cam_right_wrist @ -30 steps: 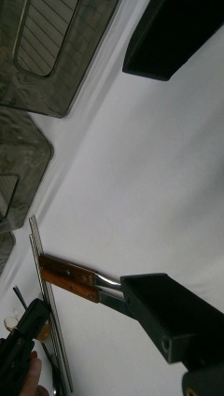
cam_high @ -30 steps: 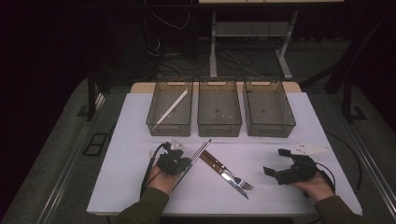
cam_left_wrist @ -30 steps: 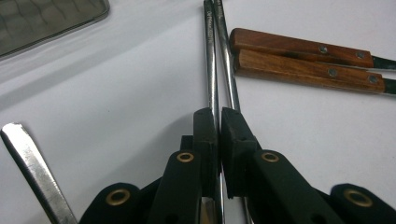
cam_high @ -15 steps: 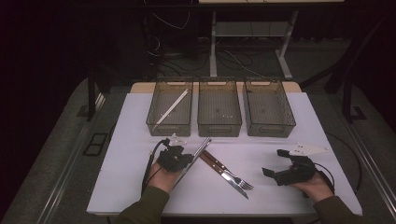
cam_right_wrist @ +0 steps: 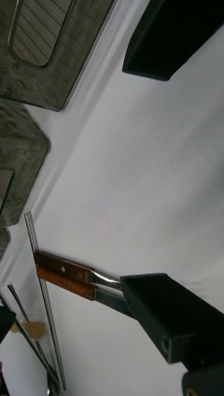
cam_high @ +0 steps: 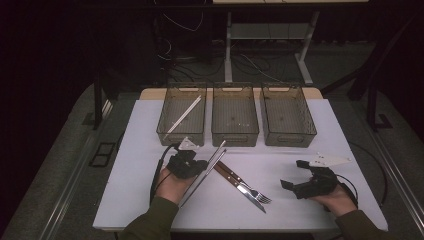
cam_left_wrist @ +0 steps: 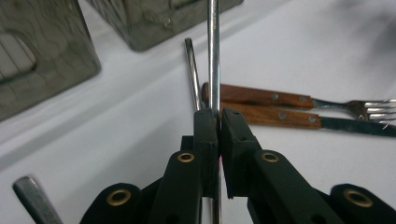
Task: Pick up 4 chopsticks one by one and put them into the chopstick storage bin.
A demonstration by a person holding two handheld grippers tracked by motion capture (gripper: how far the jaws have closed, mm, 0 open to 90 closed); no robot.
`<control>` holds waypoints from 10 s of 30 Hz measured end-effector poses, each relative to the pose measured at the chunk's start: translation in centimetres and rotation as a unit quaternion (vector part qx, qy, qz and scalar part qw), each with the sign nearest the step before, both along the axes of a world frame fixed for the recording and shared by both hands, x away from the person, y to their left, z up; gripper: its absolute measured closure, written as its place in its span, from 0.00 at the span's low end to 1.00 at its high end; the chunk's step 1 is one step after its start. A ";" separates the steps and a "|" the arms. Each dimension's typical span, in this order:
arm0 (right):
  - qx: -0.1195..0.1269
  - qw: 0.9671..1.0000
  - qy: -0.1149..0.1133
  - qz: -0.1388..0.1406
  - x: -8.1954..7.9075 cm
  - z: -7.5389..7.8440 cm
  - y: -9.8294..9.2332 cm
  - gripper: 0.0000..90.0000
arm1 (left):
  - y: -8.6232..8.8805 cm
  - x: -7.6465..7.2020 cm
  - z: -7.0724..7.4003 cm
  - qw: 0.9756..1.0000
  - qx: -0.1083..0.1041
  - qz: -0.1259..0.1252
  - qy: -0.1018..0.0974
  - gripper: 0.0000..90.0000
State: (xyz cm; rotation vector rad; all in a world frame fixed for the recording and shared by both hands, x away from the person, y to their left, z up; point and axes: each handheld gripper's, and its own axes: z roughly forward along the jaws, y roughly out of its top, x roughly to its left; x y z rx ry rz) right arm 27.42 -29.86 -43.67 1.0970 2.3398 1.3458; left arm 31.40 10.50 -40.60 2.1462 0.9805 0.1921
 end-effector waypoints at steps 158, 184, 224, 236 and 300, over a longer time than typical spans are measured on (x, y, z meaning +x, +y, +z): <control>0.018 1.000 -0.002 -0.004 -0.7 0.2 0.1 0.01 | 0.4 -2.1 -2.0 0.999 0.002 0.001 -0.040 0.72; 0.019 1.000 -0.006 -0.004 -0.7 0.3 0.0 0.01 | -1.1 -1.2 -4.0 0.999 0.042 0.014 -0.008 0.92; 0.021 1.000 -0.005 -0.003 -0.7 0.3 -0.2 0.01 | -0.5 -0.5 -1.8 1.000 0.007 0.020 0.011 0.95; 0.021 1.000 -0.005 -0.004 -0.7 0.3 -0.2 0.01 | -0.5 -0.2 0.6 0.999 -0.033 0.007 0.008 0.95; 0.034 0.999 -0.004 -0.006 -0.6 0.4 -0.3 0.01 | 4.6 19.0 6.6 0.996 0.065 0.057 -0.029 0.95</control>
